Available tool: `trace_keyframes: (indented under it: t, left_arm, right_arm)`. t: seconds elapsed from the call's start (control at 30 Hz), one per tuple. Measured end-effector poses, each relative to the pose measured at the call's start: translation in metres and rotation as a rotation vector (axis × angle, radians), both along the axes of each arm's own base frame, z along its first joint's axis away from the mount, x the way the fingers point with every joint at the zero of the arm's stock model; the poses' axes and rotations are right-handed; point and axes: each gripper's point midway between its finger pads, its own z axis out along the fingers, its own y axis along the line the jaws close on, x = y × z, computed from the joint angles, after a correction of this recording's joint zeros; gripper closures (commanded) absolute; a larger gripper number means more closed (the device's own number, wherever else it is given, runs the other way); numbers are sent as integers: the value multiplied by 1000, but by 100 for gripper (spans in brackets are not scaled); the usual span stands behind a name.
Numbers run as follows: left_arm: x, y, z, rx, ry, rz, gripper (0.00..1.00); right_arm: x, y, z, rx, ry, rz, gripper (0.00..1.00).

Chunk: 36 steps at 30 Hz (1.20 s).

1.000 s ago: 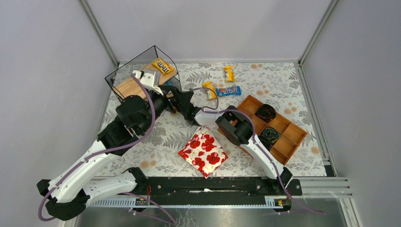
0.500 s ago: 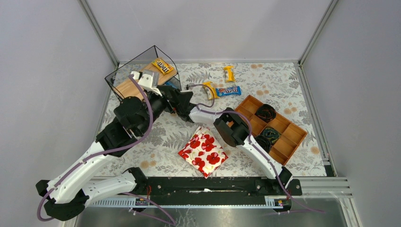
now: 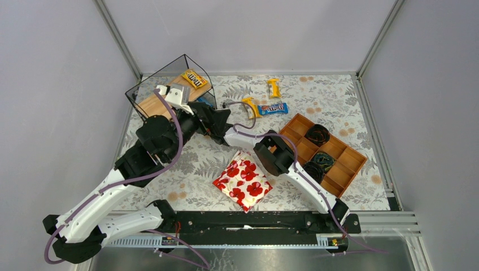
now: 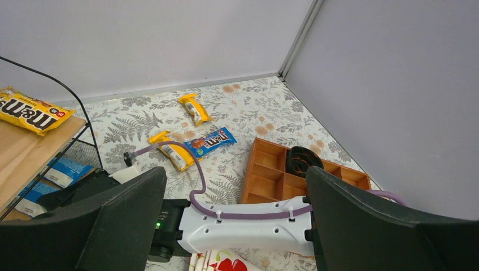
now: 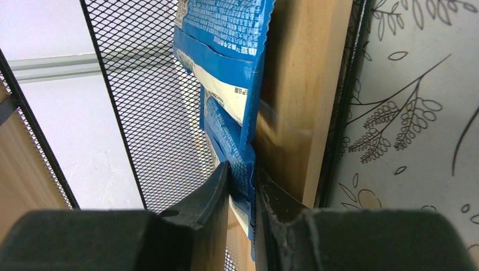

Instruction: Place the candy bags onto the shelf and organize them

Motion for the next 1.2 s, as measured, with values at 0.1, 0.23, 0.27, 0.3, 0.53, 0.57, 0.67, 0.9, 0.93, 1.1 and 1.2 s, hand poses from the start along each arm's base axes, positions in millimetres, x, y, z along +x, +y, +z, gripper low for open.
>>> trace_keyframes:
  t: [0.1,0.23,0.27,0.3,0.53,0.57,0.67,0.9,0.93,1.1,1.2]
  left_arm:
    - [0,0,0,0,0,0,1]
    - [0,0,0,0,0,0,1]
    - [0,0,0,0,0,0,1]
    - [0,0,0,0,0,0,1]
    - [0,0,0,0,0,0,1]
    - [0,0,0,0,0,-1,1]
    - [0,0,0,0,0,-1,1]
    - [0,-1,-1,1,2,-1,1]
    - [0,-1,-1,2,2,-1,1]
    - [1,-2,-2,4,4,-1,1]
    - [1,-2,-2,5,4,-1,1]
  right_arm:
    - [0,0,0,-1,-1,-1,58]
    - [2,0,4,13,-15,5,49]
    - [1,0,5,16,-17,10,46]
    - [-1,0,7,18,-18,17,44]
    - [-21,-16,11,-20,7,69,39]
    - [-24,-18,12,-23,10,76,39]
    - [-28,-22,12,-32,11,95,39]
    - [-31,-35,-4,-51,40,125,40]
    - [-30,-37,-4,-48,43,129,40]
    - [-34,-46,-5,-47,53,141,44]
    - [-40,-52,-7,-57,56,144,51]
